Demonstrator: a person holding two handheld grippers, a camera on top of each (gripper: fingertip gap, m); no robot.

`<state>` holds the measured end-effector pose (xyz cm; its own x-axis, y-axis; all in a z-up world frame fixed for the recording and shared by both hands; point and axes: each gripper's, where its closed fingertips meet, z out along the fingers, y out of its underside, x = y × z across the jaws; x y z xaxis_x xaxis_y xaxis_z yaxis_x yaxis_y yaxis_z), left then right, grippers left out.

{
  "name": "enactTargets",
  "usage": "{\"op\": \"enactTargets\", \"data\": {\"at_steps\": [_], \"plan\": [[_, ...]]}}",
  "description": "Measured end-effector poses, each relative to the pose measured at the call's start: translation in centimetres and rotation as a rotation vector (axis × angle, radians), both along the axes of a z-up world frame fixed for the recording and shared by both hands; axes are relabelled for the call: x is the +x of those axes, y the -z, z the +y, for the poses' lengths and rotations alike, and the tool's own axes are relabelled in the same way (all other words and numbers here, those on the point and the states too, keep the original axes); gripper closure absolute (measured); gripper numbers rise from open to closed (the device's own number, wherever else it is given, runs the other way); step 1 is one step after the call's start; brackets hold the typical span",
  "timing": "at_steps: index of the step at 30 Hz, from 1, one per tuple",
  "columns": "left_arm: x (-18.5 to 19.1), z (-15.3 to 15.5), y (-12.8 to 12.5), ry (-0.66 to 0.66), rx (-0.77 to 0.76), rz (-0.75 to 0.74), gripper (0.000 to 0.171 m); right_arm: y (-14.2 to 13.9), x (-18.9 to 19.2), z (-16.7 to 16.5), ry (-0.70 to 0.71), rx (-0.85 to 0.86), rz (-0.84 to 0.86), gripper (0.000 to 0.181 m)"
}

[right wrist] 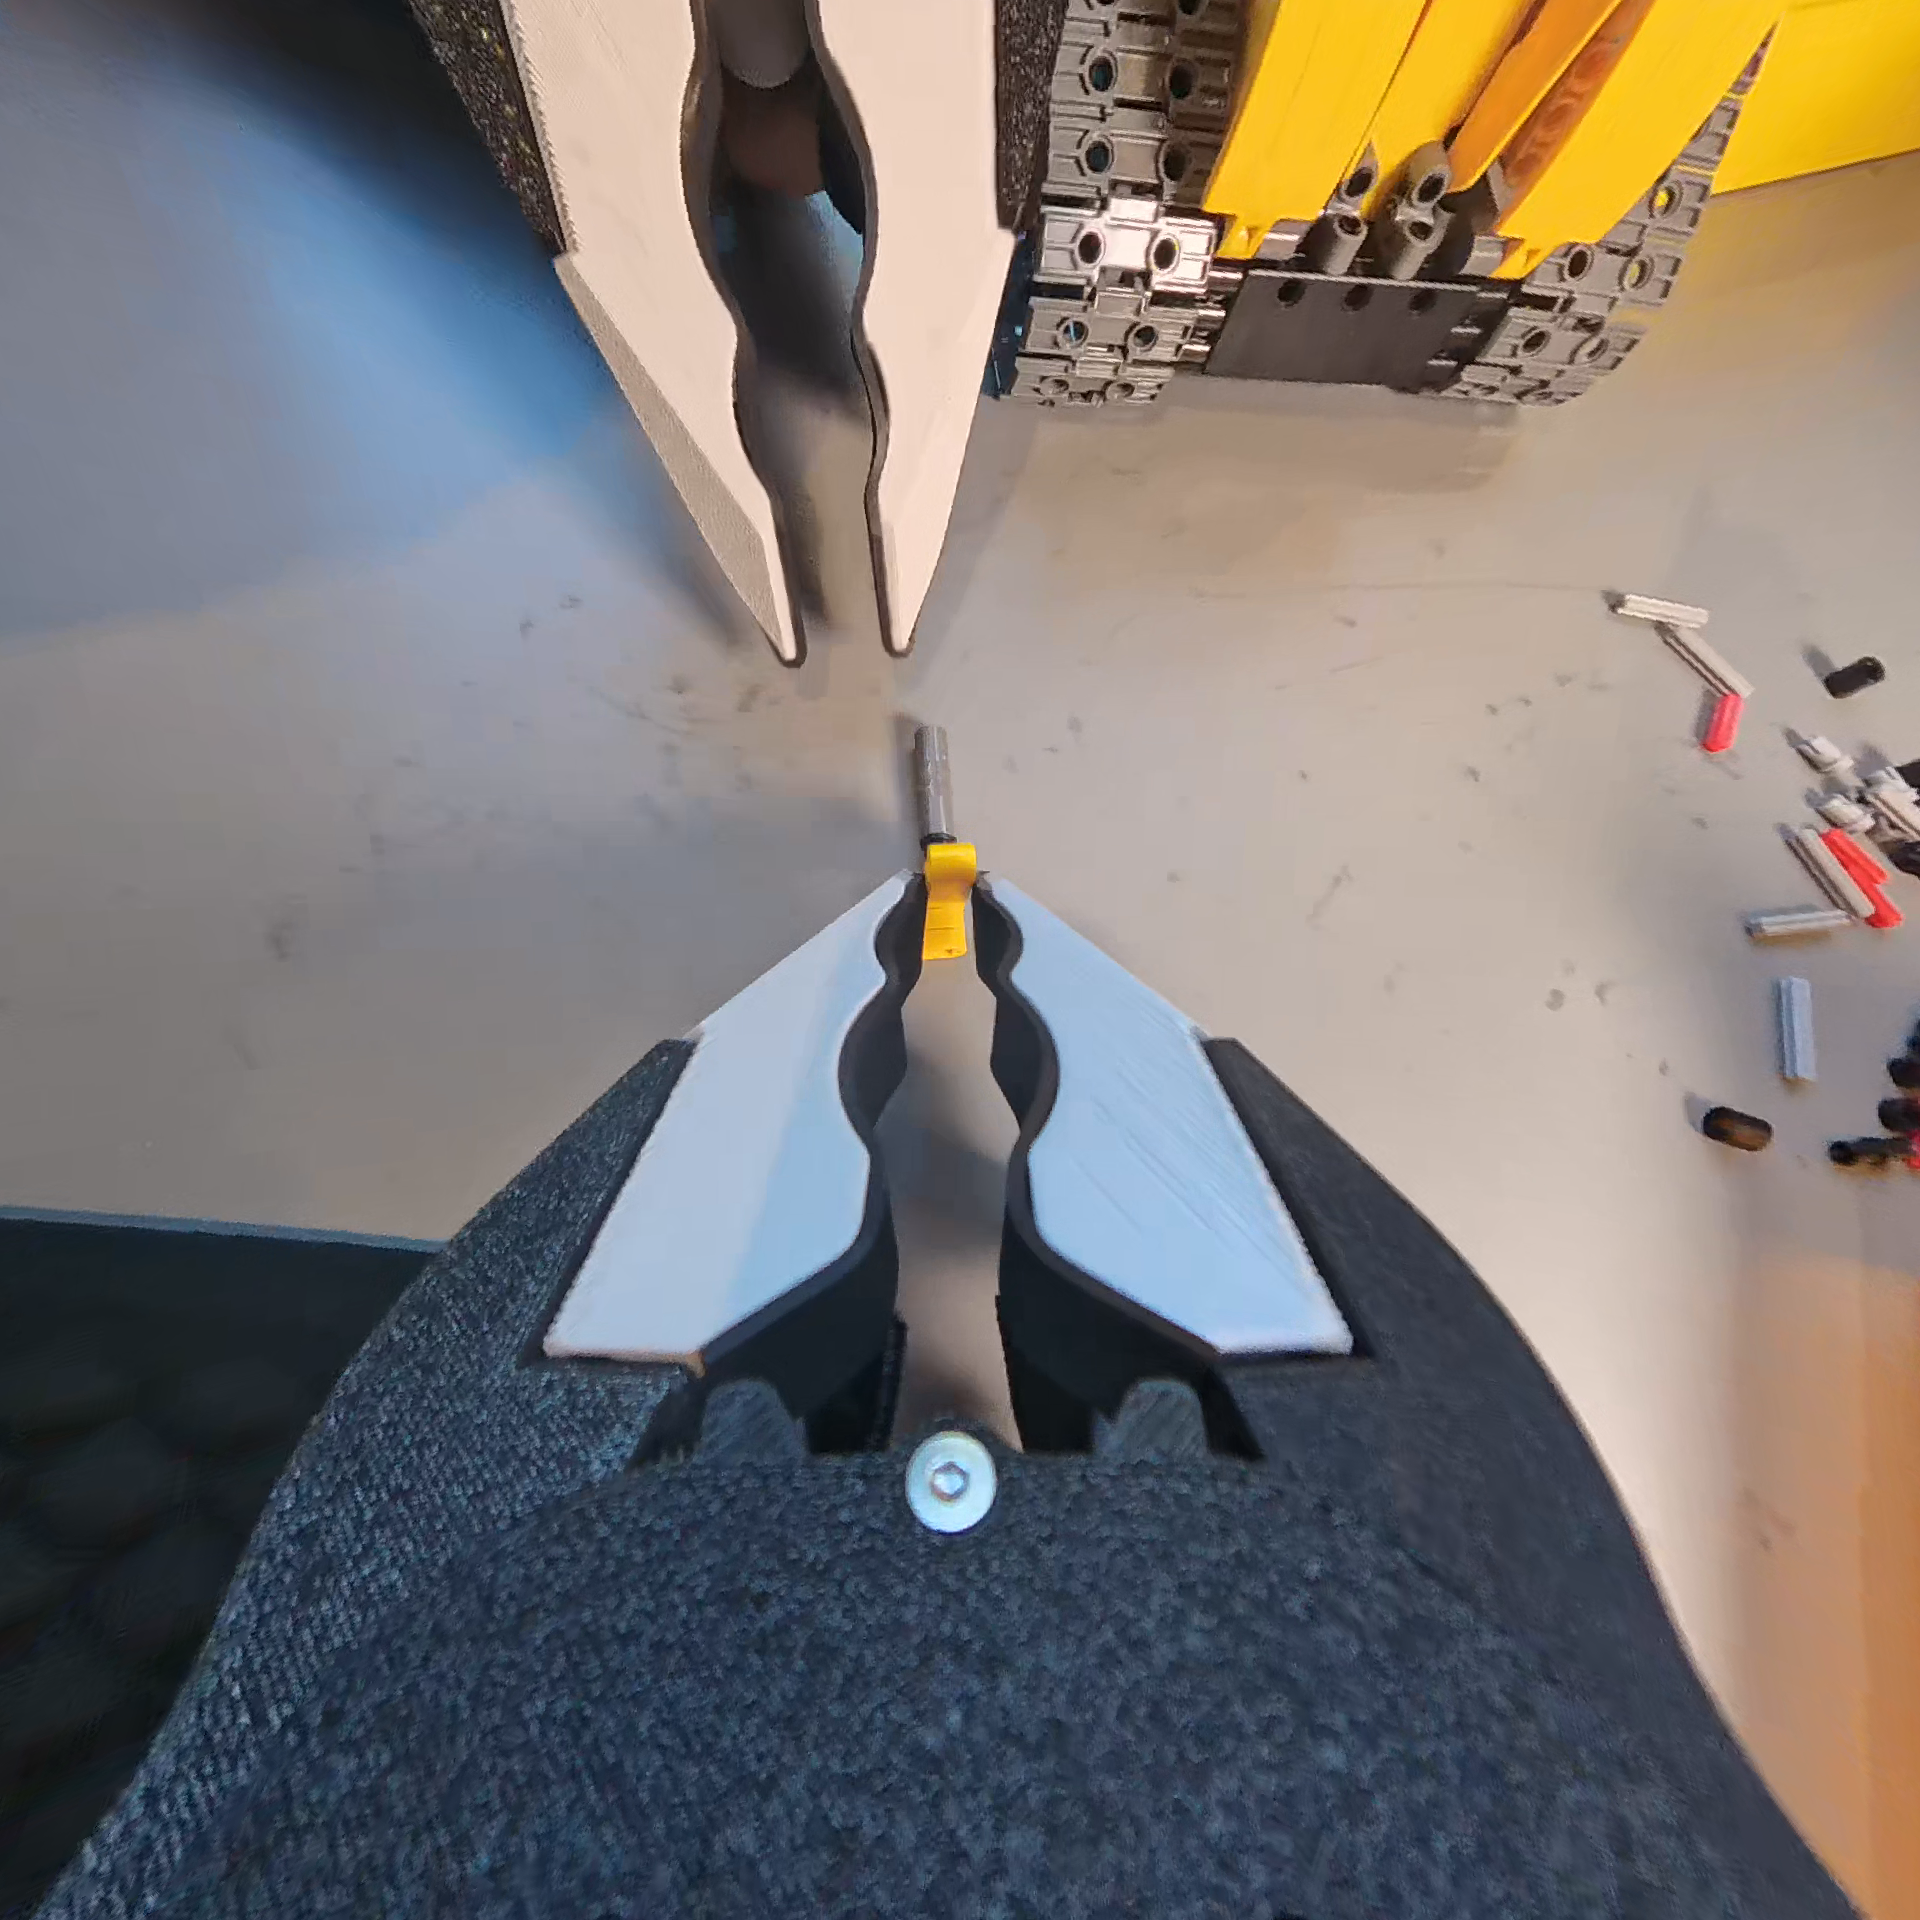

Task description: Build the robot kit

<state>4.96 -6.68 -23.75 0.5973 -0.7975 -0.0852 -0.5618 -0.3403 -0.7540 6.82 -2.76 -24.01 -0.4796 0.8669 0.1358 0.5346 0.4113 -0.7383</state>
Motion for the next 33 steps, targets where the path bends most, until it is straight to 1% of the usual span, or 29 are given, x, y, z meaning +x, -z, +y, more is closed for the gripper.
{"op": "enactTargets", "data": {"at_steps": [4,7,9,12,15,17,20,21,23,25,28,30,33], "plan": [[-0.1,0.1,-0.1,-0.010,0.009,0.002,0.157,0.1,0.0,0.1,0.000,0.003,0.001,0.171],[-0.2,0.2,-0.3,-0.018,0.028,0.001,0.156,-0.4,-0.2,0.1,0.005,-0.012,0.025,0.163],[-0.4,0.4,-0.9,-0.035,0.056,-0.018,0.155,-1.4,-0.5,0.3,0.021,-0.035,0.076,0.155],[-0.7,0.7,-2.6,-0.058,0.127,-0.085,0.153,-3.4,-1.1,1.3,0.070,-0.064,0.179,0.144],[-1.0,0.7,-4.6,-0.073,0.194,-0.173,0.152,-5.8,-1.7,2.9,0.148,-0.086,0.316,0.145],[-0.9,0.5,-6.3,-0.075,0.243,-0.251,0.151,-7.3,-1.9,4.4,0.222,-0.091,0.409,0.148],[-1.0,0.2,-9.0,-0.080,0.311,-0.384,0.149,-9.3,-2.0,7.3,0.354,-0.073,0.534,0.162],[-1.2,0.2,-10.0,-0.086,0.349,-0.424,0.145,-10.0,-2.0,8.3,0.399,-0.065,0.571,0.164],[-1.8,-0.2,-12.3,-0.099,0.451,-0.483,0.145,-11.7,-2.2,10.3,0.475,-0.056,0.635,0.167],[-2.6,-0.4,-13.7,-0.123,0.501,-0.527,0.145,-13.6,-2.6,12.4,0.539,-0.045,0.681,0.167],[-4.4,0.0,-14.8,-0.206,0.585,-0.535,0.146,-17.2,-3.5,17.0,0.667,0.004,0.758,0.168],[-5.7,0.0,-15.6,-0.255,0.648,-0.531,0.149,-19.4,-4.6,20.8,0.755,0.024,0.792,0.168],[-7.4,0.0,-16.5,-0.330,0.730,-0.498,0.151,-21.7,-6.8,26.9,0.855,0.075,0.807,0.169]]}}
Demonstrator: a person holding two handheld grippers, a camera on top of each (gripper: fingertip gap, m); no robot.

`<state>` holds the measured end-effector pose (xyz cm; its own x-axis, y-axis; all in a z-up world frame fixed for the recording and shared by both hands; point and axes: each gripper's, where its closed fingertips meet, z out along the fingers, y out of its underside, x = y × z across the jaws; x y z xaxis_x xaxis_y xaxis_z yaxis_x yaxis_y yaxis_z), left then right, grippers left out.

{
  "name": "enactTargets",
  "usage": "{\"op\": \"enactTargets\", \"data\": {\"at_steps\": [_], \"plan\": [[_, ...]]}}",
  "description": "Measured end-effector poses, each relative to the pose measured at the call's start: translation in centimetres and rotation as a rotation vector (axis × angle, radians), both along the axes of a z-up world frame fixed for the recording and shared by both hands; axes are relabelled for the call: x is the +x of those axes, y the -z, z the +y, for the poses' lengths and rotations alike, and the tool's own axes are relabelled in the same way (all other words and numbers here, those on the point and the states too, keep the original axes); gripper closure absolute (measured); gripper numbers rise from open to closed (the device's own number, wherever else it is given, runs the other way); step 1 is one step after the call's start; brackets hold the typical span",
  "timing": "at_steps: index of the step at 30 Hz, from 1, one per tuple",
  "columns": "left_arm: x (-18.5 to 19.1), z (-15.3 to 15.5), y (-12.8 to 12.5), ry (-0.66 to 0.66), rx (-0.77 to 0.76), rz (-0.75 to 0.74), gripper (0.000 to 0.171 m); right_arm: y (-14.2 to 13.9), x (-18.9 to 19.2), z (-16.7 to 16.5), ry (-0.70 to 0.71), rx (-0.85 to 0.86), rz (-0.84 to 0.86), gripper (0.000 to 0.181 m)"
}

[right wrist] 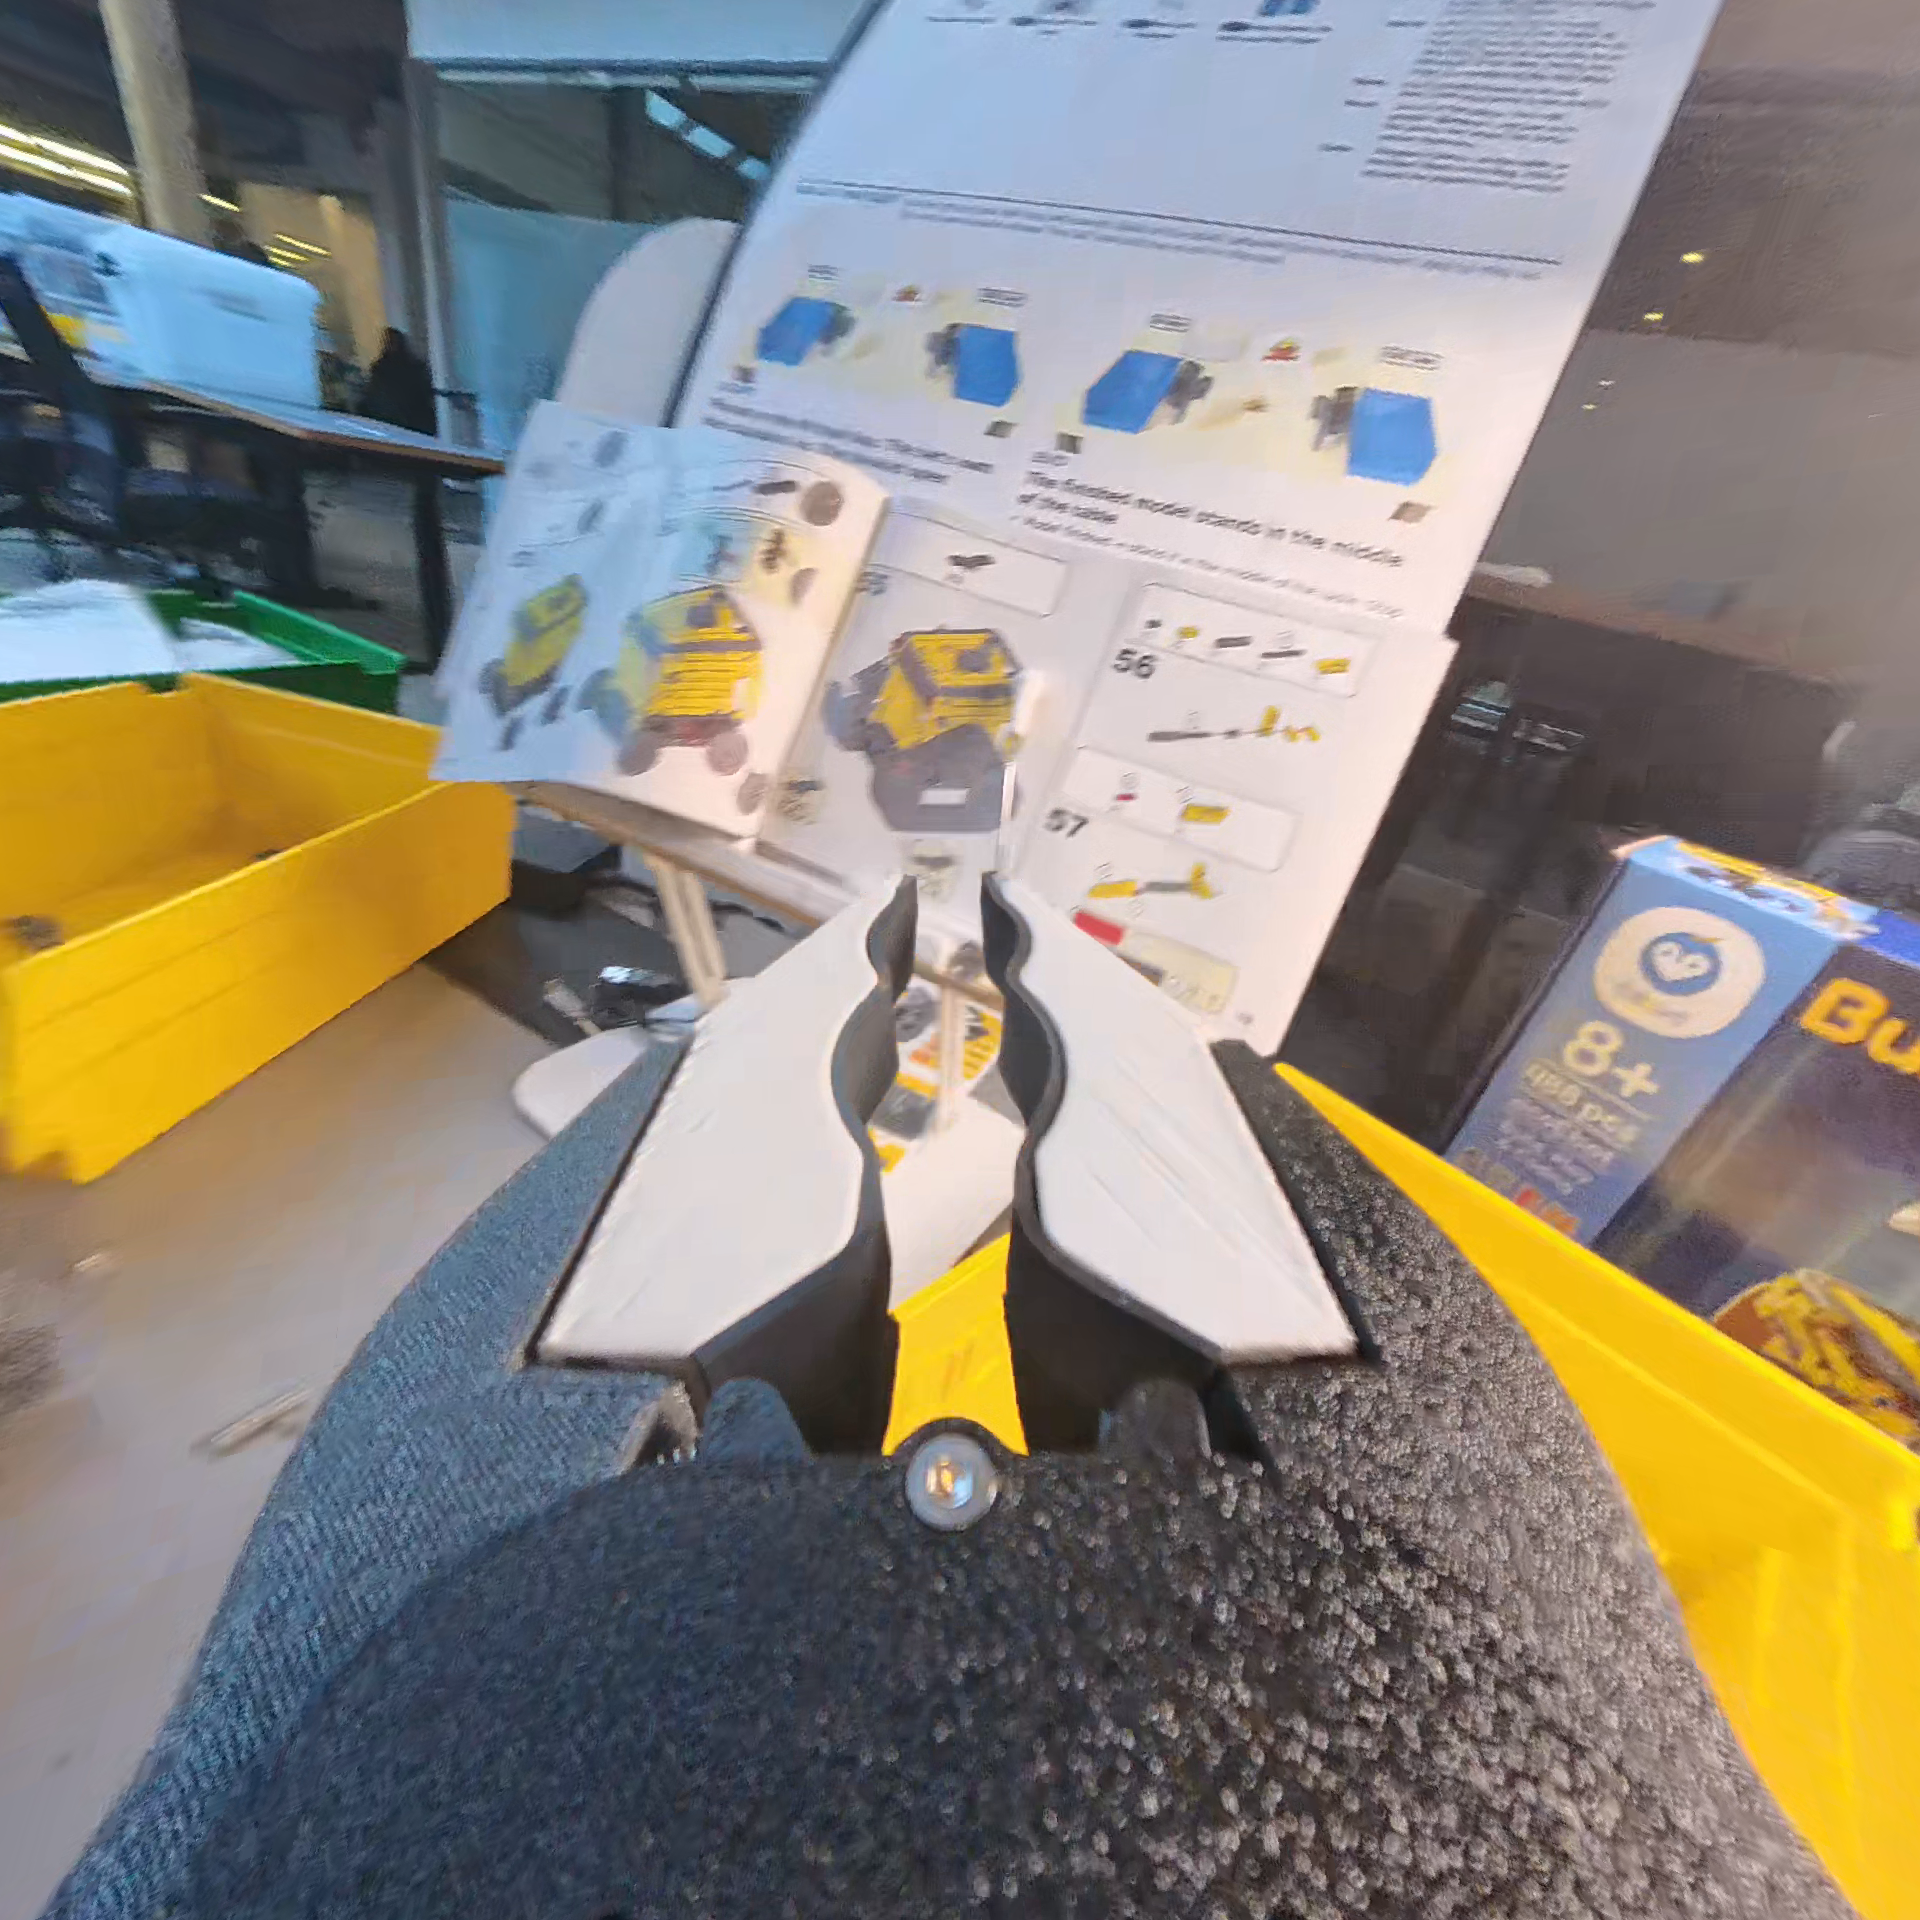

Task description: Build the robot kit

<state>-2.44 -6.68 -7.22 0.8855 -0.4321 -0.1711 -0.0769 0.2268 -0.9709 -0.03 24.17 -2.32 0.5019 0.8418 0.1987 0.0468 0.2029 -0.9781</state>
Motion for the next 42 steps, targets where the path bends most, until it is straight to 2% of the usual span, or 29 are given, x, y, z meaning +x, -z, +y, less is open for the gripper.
{"op": "enactTargets", "data": {"at_steps": [4,8,20,24,32,42], "plan": [[-1.7,0.1,-0.4,-0.076,0.032,0.005,0.152,-0.2,-3.2,6.3,0.064,0.001,-0.039,0.174],[-2.6,0.3,-0.3,-0.098,0.022,-0.013,0.153,1.0,-5.1,9.0,0.077,-0.037,-0.061,0.176],[-2.5,1.0,0.8,-0.118,-0.028,0.017,0.153,1.2,-5.6,9.3,0.072,-0.014,-0.065,0.178],[-2.9,1.7,1.9,-0.137,-0.098,0.008,0.155,1.3,-5.5,9.3,0.063,-0.016,-0.066,0.177],[-3.0,1.6,1.7,-0.144,-0.094,-0.002,0.152,1.1,-3.3,10.5,0.123,-0.028,-0.047,0.171],[-2.9,1.6,1.8,-0.147,-0.102,0.008,0.151,1.2,-3.3,10.6,0.123,-0.016,-0.076,0.171]]}}
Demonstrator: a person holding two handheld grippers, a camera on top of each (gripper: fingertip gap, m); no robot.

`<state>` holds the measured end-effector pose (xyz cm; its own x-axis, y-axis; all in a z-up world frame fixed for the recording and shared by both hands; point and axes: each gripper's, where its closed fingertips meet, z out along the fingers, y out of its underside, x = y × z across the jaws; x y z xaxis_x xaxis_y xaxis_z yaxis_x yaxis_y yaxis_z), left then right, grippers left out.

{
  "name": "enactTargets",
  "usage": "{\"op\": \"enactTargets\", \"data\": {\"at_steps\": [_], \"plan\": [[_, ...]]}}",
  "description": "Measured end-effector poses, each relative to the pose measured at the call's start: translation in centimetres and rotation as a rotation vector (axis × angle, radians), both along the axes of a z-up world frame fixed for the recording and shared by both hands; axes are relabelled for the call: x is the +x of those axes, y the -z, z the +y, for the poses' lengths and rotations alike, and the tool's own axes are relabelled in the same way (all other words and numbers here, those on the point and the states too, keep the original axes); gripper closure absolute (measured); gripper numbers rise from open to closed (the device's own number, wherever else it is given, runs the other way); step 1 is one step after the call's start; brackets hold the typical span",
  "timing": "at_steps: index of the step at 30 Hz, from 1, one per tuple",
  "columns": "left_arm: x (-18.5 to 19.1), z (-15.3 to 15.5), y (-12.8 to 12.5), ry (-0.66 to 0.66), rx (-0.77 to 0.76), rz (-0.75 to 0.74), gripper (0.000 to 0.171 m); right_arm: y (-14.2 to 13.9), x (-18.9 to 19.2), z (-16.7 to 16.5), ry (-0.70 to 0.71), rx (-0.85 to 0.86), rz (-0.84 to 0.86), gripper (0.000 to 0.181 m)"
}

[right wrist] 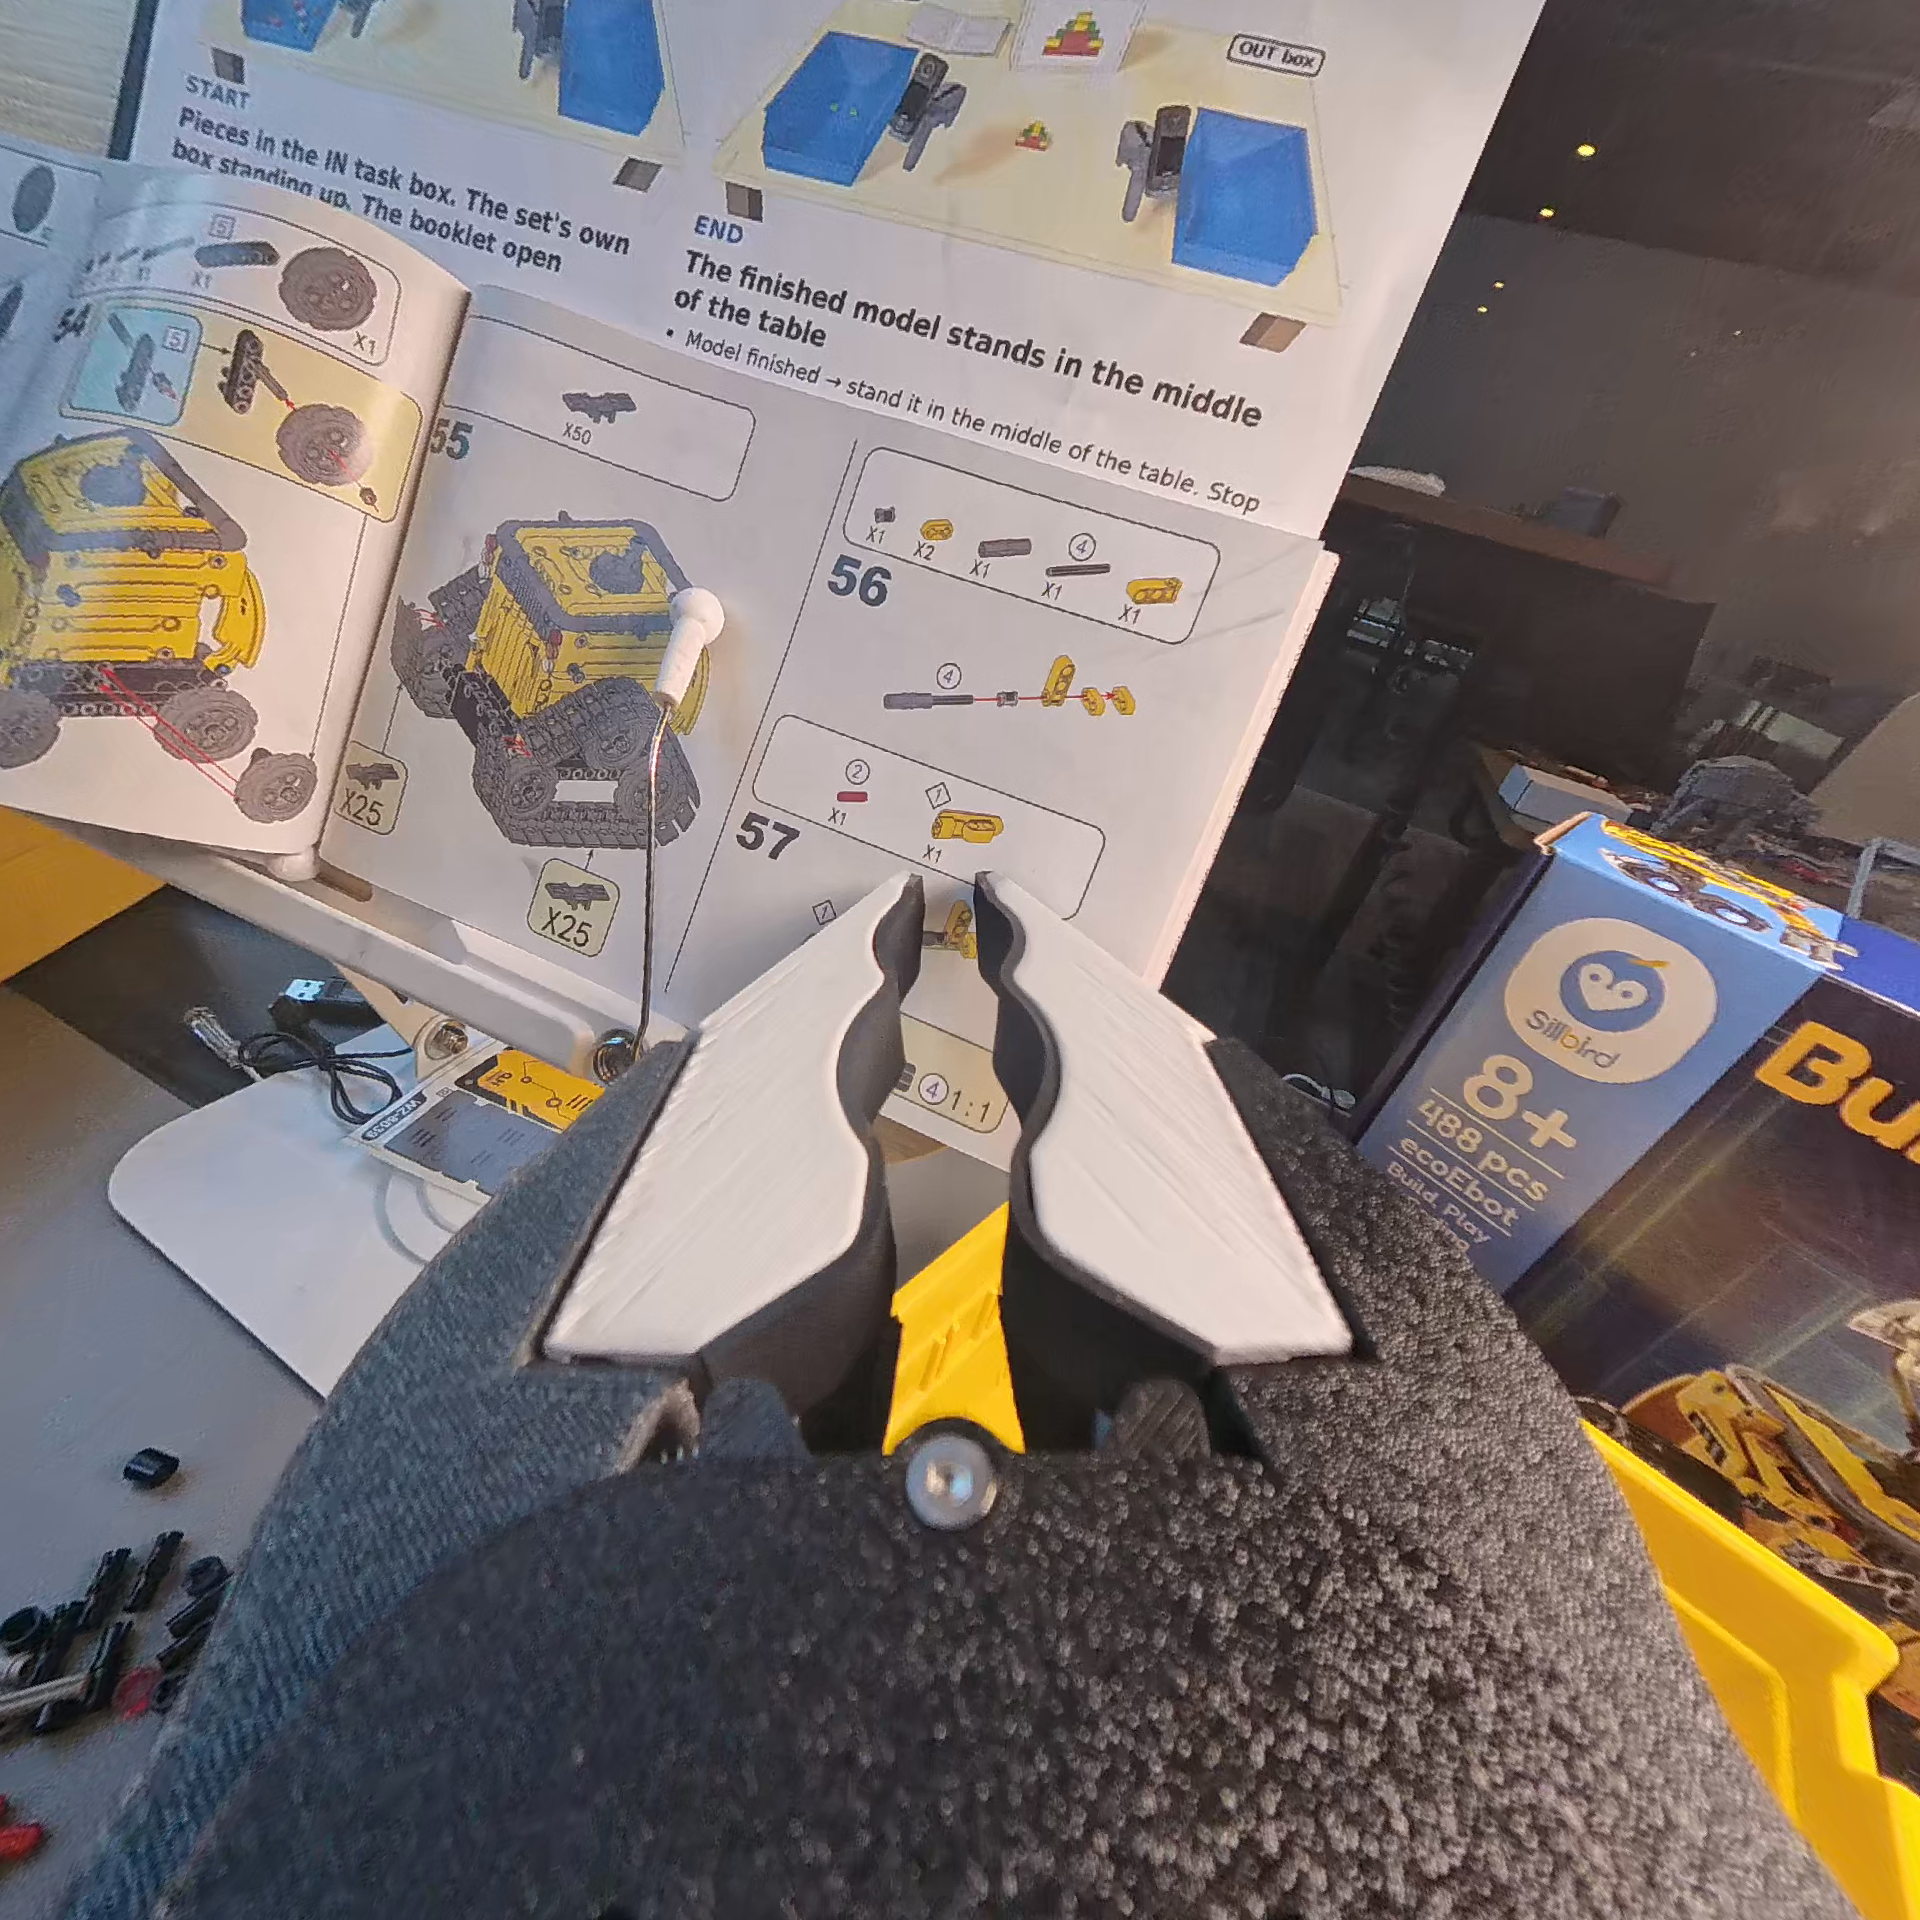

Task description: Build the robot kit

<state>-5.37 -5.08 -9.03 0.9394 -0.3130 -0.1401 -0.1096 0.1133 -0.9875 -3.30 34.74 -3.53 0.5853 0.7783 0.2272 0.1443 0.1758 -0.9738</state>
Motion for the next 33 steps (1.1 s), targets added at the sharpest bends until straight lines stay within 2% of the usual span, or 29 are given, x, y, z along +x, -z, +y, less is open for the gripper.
{"op": "enactTargets", "data": {"at_steps": [22,26,33], "plan": [[0.4,0.2,0.5,0.001,-0.019,0.030,0.151,1.7,1.0,-1.1,-0.027,0.000,-0.078,0.169],[0.4,0.2,0.5,-0.001,-0.020,0.033,0.151,2.6,0.3,-4.8,-0.127,0.053,-0.154,0.169],[0.3,0.2,0.5,-0.007,-0.020,0.037,0.152,7.3,-1.5,-15.9,-0.402,0.022,-0.475,0.167]]}}
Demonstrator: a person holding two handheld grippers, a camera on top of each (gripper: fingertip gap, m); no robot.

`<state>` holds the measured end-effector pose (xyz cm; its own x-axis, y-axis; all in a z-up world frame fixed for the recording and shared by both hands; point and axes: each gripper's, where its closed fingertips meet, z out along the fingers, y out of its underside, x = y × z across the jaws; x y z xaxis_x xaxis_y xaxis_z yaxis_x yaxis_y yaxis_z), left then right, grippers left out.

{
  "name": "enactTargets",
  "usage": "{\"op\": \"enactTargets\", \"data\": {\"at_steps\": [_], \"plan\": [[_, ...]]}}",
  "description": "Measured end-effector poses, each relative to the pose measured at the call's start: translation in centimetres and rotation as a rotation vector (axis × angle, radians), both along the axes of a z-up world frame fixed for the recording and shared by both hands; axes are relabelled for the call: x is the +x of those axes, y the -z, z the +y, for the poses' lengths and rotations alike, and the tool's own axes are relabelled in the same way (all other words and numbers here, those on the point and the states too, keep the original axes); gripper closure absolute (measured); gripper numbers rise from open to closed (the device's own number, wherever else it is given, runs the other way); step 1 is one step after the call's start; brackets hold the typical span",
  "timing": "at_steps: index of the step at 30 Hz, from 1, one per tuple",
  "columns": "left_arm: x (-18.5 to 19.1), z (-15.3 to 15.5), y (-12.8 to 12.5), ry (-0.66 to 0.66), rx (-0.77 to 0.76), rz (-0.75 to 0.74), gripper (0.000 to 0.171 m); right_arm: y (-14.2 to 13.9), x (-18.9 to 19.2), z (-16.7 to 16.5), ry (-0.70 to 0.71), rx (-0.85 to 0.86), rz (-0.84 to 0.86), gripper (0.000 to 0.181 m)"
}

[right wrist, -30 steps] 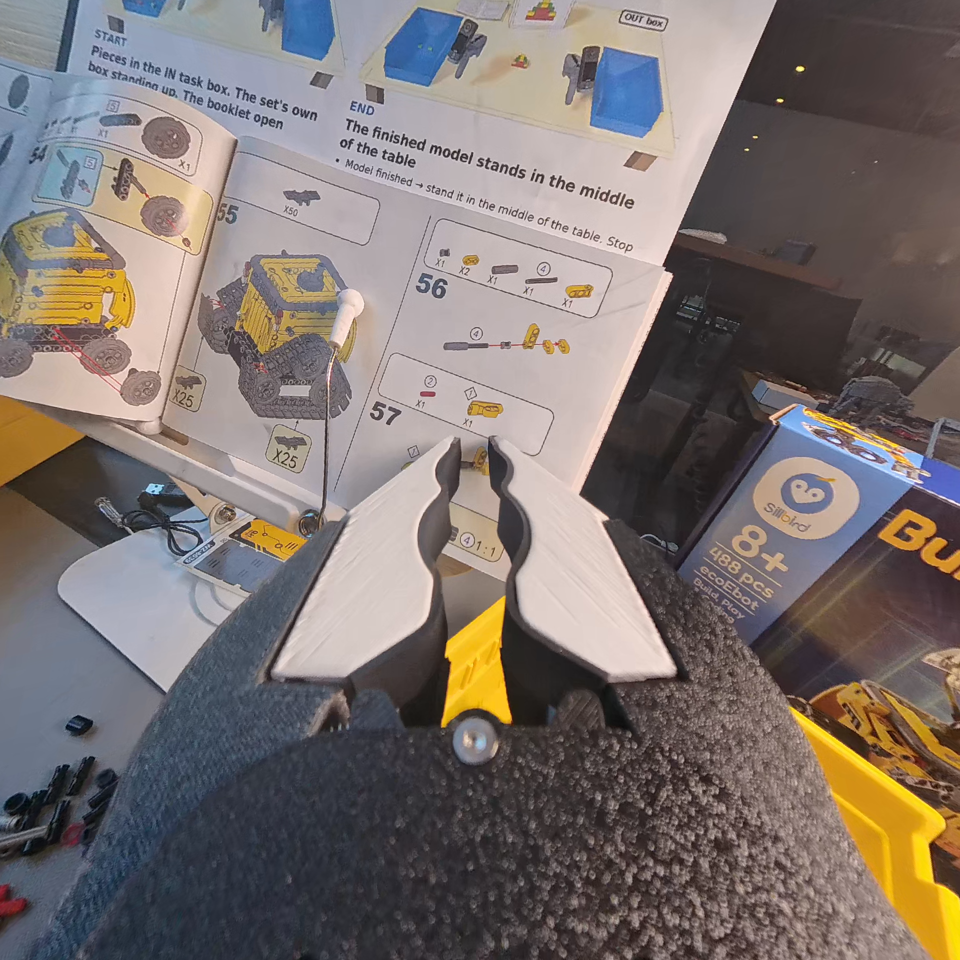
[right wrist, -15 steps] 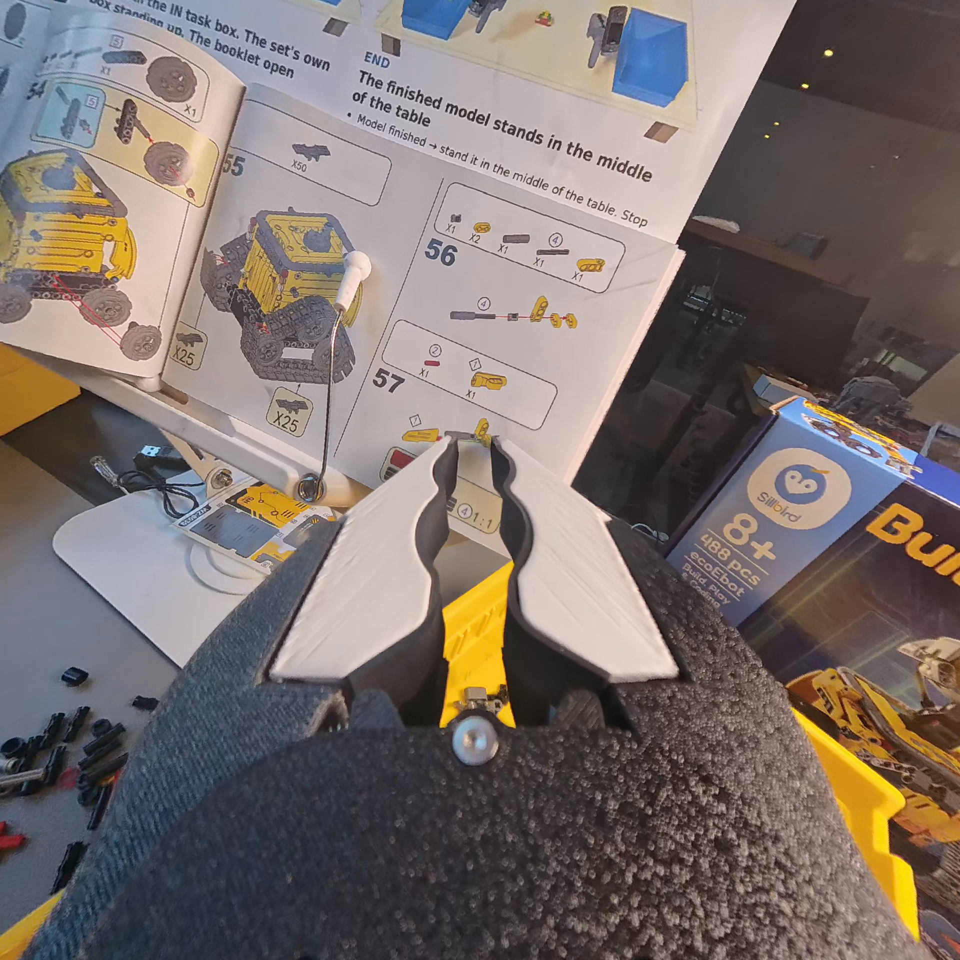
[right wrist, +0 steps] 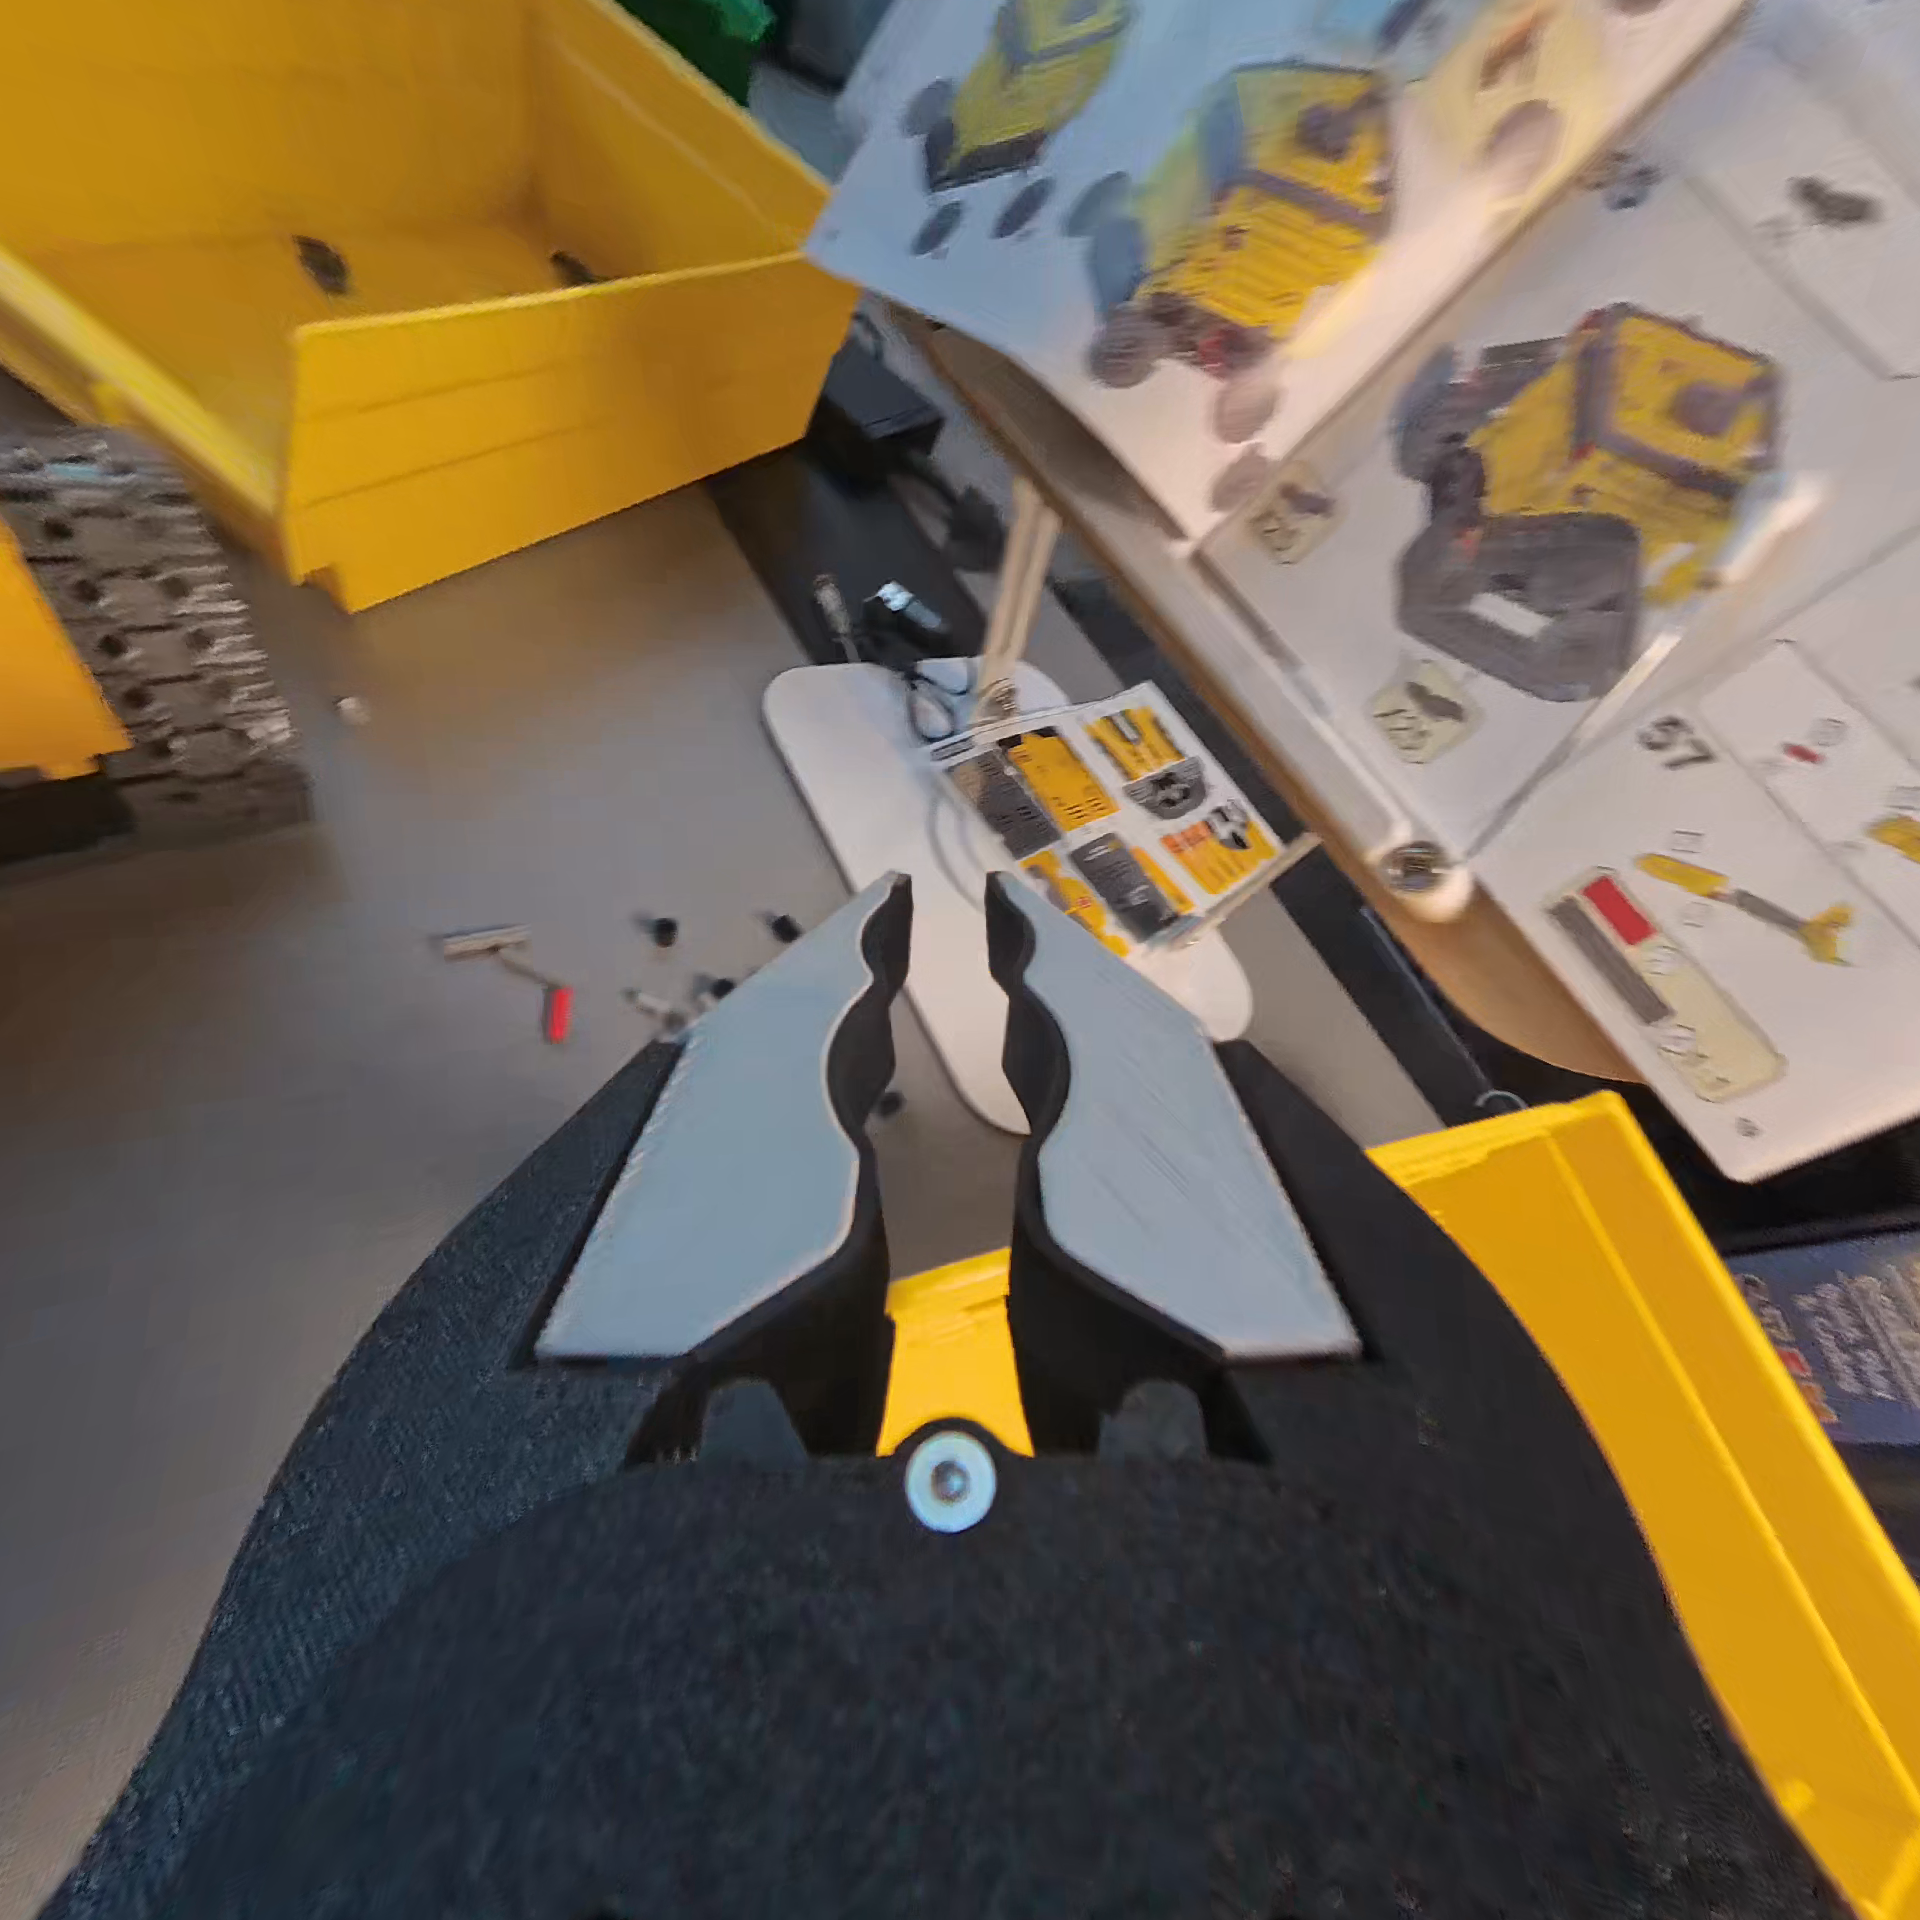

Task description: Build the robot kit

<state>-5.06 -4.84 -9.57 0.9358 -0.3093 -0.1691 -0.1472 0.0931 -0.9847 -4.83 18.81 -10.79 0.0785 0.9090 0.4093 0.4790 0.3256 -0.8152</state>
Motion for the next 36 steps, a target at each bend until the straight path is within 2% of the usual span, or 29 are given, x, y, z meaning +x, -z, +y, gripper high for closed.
{"op": "enactTargets", "data": {"at_steps": [3,6,9,11,17,19,23,25,28,32,36], "plan": [[0.0,0.0,0.0,0.000,0.001,0.000,0.152,3.1,-0.1,-5.0,-0.093,-0.081,-0.170,0.168],[0.2,-0.1,-0.1,0.007,0.004,0.004,0.153,7.2,-0.7,-8.4,-0.097,-0.231,-0.274,0.168],[0.6,-0.2,-0.1,0.012,0.008,0.021,0.154,11.1,-1.3,-8.0,-0.004,-0.315,-0.319,0.168],[0.8,-0.3,0.0,0.014,0.011,0.034,0.154,12.7,-1.6,-7.5,0.039,-0.391,-0.324,0.168],[1.2,-0.2,0.4,0.028,-0.012,0.040,0.154,14.0,-2.5,-6.7,0.088,-0.407,-0.362,0.169],[1.4,-0.2,0.6,0.032,-0.020,0.047,0.153,14.2,-2.7,-7.0,0.072,-0.419,-0.376,0.177],[1.5,-0.1,0.9,0.030,-0.037,0.063,0.153,13.8,-1.9,-8.3,0.004,-0.403,-0.383,0.177],[1.6,-0.1,1.0,0.030,-0.040,0.066,0.152,12.9,-0.2,-10.1,-0.047,-0.413,-0.380,0.178],[1.8,-0.1,1.2,0.038,-0.059,0.071,0.151,12.1,4.7,-13.0,-0.097,-0.409,-0.431,0.178],[2.8,-0.2,1.6,0.074,-0.076,0.071,0.151,12.6,11.6,-14.8,-0.061,-0.386,-0.484,0.178],[3.9,-0.2,1.9,0.100,-0.071,0.103,0.152,13.9,14.6,-15.2,-0.017,-0.377,-0.490,0.177]]}}
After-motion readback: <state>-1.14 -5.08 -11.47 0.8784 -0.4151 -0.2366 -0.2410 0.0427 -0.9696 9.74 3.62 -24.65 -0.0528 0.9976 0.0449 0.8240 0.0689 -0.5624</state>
